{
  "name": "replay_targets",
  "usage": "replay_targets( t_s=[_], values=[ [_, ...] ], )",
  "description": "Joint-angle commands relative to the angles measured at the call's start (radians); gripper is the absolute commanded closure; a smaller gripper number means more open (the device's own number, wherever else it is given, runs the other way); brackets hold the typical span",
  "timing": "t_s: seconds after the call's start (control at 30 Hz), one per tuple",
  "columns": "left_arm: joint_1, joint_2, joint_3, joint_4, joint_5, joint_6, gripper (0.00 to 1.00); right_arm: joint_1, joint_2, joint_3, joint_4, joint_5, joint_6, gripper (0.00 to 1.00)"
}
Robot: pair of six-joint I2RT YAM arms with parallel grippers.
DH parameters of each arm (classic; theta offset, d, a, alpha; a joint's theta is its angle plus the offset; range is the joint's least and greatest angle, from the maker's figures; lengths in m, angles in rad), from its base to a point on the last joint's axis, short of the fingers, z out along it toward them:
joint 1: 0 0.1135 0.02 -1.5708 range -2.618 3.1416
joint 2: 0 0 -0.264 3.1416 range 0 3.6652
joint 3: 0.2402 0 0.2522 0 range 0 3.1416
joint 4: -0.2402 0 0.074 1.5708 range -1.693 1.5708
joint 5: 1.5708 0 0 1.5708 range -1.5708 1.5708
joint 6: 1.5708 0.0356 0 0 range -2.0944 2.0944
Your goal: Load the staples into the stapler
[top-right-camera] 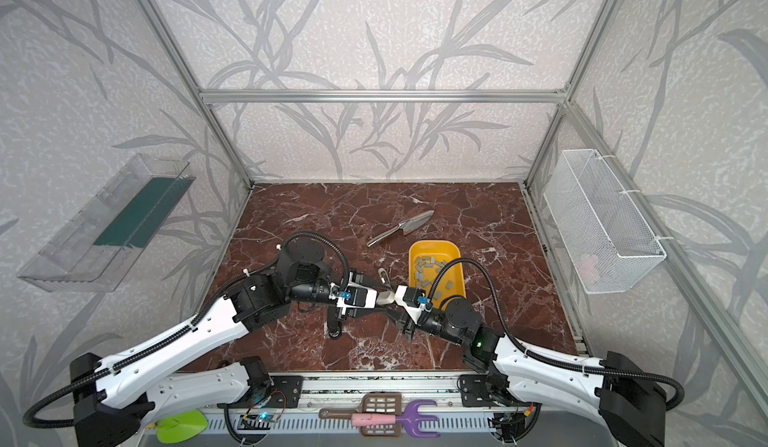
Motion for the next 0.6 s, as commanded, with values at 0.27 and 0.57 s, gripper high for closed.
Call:
replay_targets(
  t_s=[0.27, 0.57],
  values=[
    [0.179, -0.100, -0.096, 0.319, -0.241, -0.148, 0.44, 0.003, 0.053, 0.174, -0.324, 0.162, 0.118, 0.88],
    [0.254, -0.115, -0.150, 0.394, -0.360, -0.076, 0.44, 0.002, 0.350, 0.408, -0.648, 0.201, 0.191, 0.88]
  ],
)
